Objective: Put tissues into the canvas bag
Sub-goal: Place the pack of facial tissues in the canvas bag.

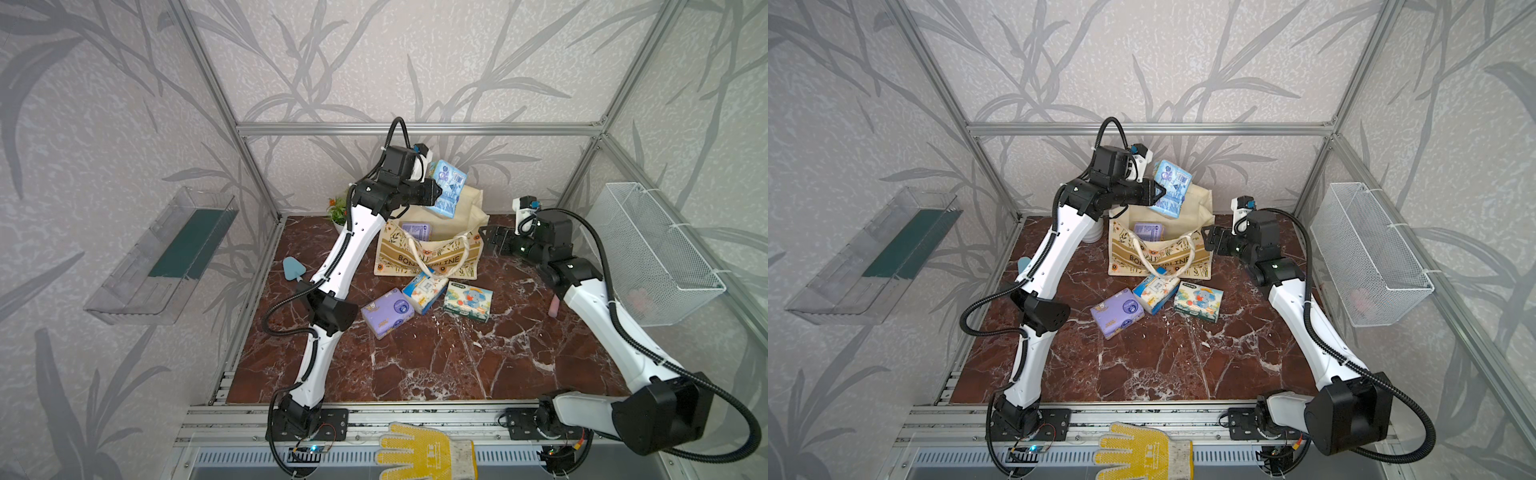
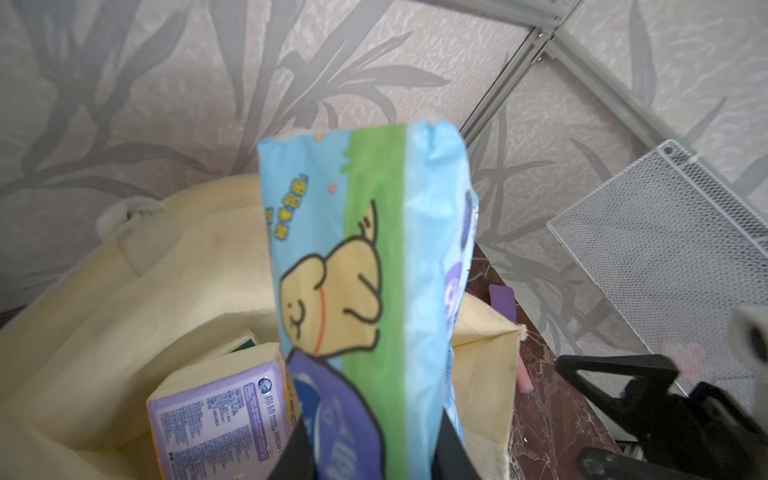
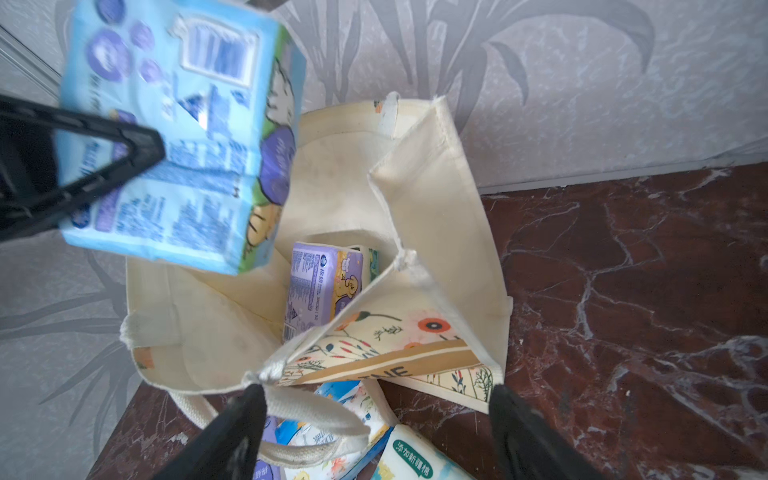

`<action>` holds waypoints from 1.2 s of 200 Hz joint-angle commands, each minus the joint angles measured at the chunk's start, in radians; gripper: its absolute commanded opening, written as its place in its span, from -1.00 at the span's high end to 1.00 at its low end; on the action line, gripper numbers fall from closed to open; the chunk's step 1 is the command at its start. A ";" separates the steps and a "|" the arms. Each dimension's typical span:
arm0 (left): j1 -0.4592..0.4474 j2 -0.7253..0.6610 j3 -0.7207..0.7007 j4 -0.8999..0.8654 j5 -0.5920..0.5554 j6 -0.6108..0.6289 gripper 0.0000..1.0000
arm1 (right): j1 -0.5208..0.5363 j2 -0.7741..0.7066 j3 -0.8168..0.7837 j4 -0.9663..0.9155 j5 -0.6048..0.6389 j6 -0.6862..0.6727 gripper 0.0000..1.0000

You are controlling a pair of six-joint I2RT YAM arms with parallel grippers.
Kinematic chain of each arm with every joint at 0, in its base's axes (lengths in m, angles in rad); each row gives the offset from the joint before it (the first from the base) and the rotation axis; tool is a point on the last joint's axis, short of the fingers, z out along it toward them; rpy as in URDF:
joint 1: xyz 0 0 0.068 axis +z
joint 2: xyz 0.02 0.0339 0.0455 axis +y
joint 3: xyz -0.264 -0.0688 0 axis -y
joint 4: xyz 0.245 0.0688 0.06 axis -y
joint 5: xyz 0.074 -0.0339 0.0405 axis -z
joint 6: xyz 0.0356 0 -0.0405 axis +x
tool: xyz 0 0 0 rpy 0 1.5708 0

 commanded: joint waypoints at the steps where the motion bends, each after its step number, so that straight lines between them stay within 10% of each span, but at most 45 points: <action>1: 0.004 -0.017 -0.026 0.003 0.021 -0.032 0.67 | -0.002 0.070 0.115 -0.104 0.027 -0.077 -0.62; 101: 0.009 0.099 -0.061 0.013 0.153 -0.116 0.67 | 0.083 0.407 0.525 -0.351 0.118 -0.239 -0.25; 192: -0.004 0.116 -0.121 -0.060 0.050 -0.085 0.67 | 0.117 0.431 0.584 -0.412 0.219 -0.288 1.00; 240: -0.005 0.109 -0.131 -0.118 -0.058 -0.051 0.66 | 0.148 0.381 0.539 -0.411 0.198 -0.280 1.00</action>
